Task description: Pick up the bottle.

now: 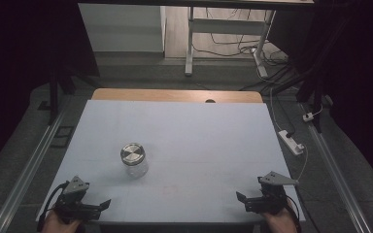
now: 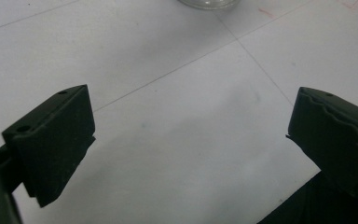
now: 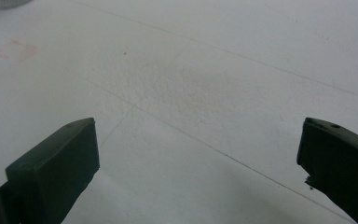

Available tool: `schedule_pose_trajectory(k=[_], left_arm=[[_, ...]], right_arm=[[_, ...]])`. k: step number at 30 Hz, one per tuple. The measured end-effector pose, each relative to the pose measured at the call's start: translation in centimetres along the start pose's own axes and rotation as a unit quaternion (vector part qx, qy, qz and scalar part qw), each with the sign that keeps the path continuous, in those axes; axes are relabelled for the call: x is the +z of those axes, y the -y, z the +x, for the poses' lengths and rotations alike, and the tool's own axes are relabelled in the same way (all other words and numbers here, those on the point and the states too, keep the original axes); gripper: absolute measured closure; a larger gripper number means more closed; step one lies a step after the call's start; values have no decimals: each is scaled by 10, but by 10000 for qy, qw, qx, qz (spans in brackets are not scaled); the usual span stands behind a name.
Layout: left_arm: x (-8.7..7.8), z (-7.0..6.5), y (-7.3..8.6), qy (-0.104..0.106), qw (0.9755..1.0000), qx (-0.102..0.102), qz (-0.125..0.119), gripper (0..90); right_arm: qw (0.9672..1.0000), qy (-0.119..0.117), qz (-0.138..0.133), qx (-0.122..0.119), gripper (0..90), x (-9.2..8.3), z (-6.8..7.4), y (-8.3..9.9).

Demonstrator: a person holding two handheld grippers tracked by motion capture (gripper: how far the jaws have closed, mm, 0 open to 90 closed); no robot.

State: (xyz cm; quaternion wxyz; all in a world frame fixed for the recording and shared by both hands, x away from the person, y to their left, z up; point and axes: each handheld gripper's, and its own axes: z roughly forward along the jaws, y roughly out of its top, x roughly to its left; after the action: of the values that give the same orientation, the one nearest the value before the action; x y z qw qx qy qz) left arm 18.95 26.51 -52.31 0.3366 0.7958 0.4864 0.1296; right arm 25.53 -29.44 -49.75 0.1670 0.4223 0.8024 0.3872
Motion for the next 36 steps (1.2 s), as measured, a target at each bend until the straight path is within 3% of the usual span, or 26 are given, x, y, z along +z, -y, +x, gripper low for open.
schedule_pose_trajectory(k=[4,11,15,22,28,36], left_arm=[[1,0,-1,71,10000,-33,-17,0],[2,-2,-1,53,10000,4,8,0],[1,0,-1,68,9999,-89,-27,0],[1,2,-1,87,9998,-198,-11,0],[2,5,-1,270,9993,-244,4,0],[0,3,-5,321,9992,-104,-234,0]], right_arm=[[9995,-154,-8,261,0,0,-7,0],[9995,-214,-7,214,0,0,-6,0],[9993,-260,-40,279,0,-1,-7,0],[9994,-307,61,119,0,1,-4,0],[9994,-319,92,32,0,1,-3,0],[9994,-322,120,2,0,2,-3,-1]])
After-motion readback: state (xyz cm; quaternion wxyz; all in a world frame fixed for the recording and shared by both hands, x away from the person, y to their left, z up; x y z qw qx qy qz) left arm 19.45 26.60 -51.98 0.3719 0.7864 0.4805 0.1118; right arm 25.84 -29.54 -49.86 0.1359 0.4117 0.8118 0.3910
